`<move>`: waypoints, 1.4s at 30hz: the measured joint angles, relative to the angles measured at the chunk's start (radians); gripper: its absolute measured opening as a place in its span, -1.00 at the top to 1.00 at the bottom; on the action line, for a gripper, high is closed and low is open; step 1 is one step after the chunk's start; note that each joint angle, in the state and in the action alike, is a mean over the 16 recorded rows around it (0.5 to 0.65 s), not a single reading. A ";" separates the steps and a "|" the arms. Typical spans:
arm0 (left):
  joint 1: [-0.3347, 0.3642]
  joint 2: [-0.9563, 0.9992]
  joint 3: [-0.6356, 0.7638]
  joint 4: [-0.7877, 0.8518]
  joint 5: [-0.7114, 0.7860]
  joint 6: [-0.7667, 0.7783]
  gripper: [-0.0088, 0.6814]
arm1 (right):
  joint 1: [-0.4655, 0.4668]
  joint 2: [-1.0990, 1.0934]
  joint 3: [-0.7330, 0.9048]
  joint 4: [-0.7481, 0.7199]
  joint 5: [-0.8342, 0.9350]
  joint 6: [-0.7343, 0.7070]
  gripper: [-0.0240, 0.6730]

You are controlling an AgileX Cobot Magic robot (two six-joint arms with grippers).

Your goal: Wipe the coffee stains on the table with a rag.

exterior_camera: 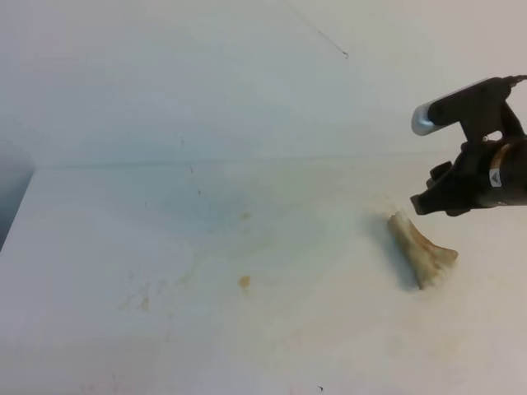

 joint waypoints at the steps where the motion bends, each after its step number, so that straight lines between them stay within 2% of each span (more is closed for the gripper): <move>1: 0.000 0.000 0.000 0.000 0.000 0.000 0.98 | 0.000 -0.007 0.001 0.003 0.002 -0.009 0.23; 6: 0.000 0.000 0.000 0.000 0.001 0.000 0.98 | -0.001 -0.078 0.002 0.015 0.026 -0.054 0.31; 15: 0.000 -0.002 0.000 0.000 0.001 0.000 0.98 | -0.001 -0.377 0.053 0.007 0.093 -0.108 0.80; 18: 0.000 -0.002 0.000 0.000 0.001 0.000 0.98 | -0.001 -0.507 0.105 0.002 0.102 -0.114 0.89; 28: 0.000 0.000 0.000 0.000 0.001 0.000 0.98 | -0.001 -0.846 0.338 -0.008 0.103 -0.119 0.93; 36: 0.000 0.000 0.000 0.000 0.001 0.000 0.98 | -0.007 -0.944 0.457 -0.009 0.113 -0.122 0.94; 42: 0.000 0.000 0.000 0.000 0.001 0.000 0.98 | -0.065 -1.010 0.530 0.047 0.082 -0.123 0.94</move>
